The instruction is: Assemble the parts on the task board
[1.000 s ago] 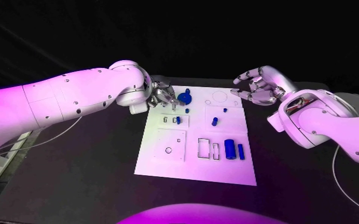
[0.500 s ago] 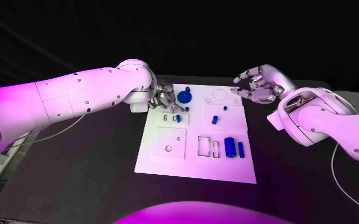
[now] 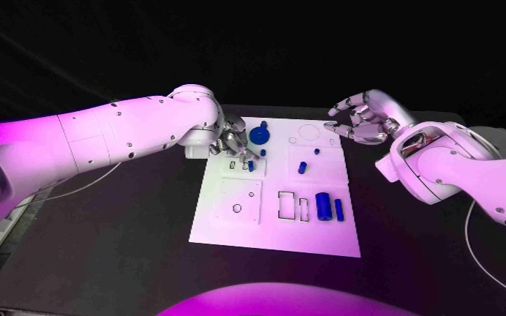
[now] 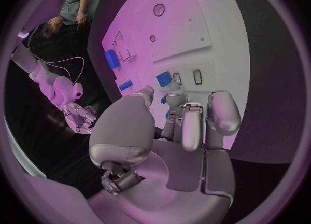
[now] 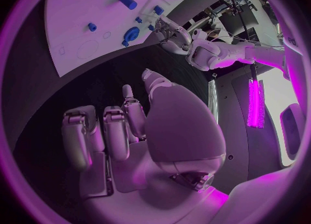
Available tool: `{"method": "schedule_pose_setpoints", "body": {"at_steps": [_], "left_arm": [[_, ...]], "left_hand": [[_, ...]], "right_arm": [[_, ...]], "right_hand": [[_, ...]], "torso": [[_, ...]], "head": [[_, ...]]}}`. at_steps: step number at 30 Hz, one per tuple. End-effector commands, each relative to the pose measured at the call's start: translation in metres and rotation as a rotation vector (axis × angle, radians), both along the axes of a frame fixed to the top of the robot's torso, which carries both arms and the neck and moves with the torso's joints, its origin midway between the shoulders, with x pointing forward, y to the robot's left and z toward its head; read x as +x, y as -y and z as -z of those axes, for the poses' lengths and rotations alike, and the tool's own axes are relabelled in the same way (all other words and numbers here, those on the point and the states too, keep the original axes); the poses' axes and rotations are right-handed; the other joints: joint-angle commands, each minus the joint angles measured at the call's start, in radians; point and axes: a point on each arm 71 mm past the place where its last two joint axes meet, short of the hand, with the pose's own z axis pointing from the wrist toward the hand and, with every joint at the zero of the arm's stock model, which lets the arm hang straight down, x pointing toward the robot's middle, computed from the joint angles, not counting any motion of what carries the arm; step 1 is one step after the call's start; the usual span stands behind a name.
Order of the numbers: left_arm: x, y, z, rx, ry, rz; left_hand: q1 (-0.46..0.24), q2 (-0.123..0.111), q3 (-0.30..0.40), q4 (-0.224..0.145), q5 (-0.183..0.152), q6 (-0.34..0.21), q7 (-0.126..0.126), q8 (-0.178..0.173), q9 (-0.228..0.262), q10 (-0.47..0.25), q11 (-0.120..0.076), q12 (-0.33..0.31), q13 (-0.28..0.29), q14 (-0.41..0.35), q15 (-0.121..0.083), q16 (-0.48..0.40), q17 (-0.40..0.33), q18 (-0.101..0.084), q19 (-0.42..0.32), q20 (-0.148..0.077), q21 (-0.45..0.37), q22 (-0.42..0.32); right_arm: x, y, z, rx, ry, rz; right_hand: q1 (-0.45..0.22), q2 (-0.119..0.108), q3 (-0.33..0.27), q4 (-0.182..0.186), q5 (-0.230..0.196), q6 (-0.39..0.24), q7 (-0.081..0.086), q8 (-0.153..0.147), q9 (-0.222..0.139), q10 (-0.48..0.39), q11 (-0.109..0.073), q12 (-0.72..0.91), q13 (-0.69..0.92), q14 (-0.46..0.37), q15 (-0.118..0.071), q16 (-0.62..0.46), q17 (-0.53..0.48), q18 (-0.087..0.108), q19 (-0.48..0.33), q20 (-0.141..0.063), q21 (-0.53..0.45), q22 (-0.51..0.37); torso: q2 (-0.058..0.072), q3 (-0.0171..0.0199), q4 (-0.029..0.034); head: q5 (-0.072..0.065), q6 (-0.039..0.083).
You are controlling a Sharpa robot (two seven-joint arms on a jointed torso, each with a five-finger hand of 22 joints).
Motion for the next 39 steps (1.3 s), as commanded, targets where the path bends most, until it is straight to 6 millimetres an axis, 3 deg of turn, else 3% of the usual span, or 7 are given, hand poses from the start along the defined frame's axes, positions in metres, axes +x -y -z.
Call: {"method": "schedule_pose_setpoints", "body": {"at_steps": [1,12,39], "left_arm": [[-0.0001,0.0025,0.0005,0.012,-0.011,0.014],[0.0017,0.0097,0.0031,0.017,-0.029,0.028],[0.0026,0.0122,0.0085,0.036,-0.065,0.044]], "left_hand": [[-0.009,0.005,-0.004,0.0,-0.001,-0.009,0.0,0.004,0.001,-0.009,0.001,-0.003,0.0,0.07,-0.007,0.006,0.14,-0.014,0.006,0.002,0.004,0.001],[0.014,0.016,0.007,-0.003,-0.001,-0.013,0.0,0.002,0.007,-0.011,0.001,-0.005,-0.001,0.071,-0.007,0.011,0.146,-0.015,0.01,0.001,0.006,0.007],[0.043,0.017,0.022,-0.005,-0.001,-0.015,0.001,-0.001,0.013,-0.012,0.001,-0.004,0.0,0.074,-0.006,0.018,0.156,-0.016,0.013,0.002,0.009,0.012]], "right_arm": [[-0.0003,-0.0013,0.0008,-0.011,-0.005,-0.009],[-0.0001,-0.0018,0.0015,-0.012,-0.008,-0.01],[0.0003,-0.0026,0.0027,-0.014,-0.013,-0.01]], "right_hand": [[-0.007,-0.001,0.004,0.0,0.006,-0.001,-0.006,0.005,0.001,0.002,-0.003,0.001,0.061,0.102,-0.008,-0.001,0.248,-0.007,0.105,-0.006,0.005,0.263],[-0.007,-0.001,0.004,0.0,0.006,-0.001,-0.006,0.005,0.001,0.002,-0.003,0.001,0.061,0.102,-0.008,-0.001,0.248,-0.007,0.105,-0.006,0.005,0.263],[-0.01,-0.001,0.004,0.0,0.008,-0.001,-0.006,0.007,0.002,0.003,-0.003,0.002,0.061,0.102,-0.008,-0.002,0.247,-0.007,0.105,-0.006,0.005,0.263]], "torso": [[0.0,0.0002,0.0003],[0.001,0.0001,0.0004],[0.001,0.0015,0.0009]], "head": [[0.0,-0.001],[-0.002,-0.004],[-0.005,-0.009]]}}
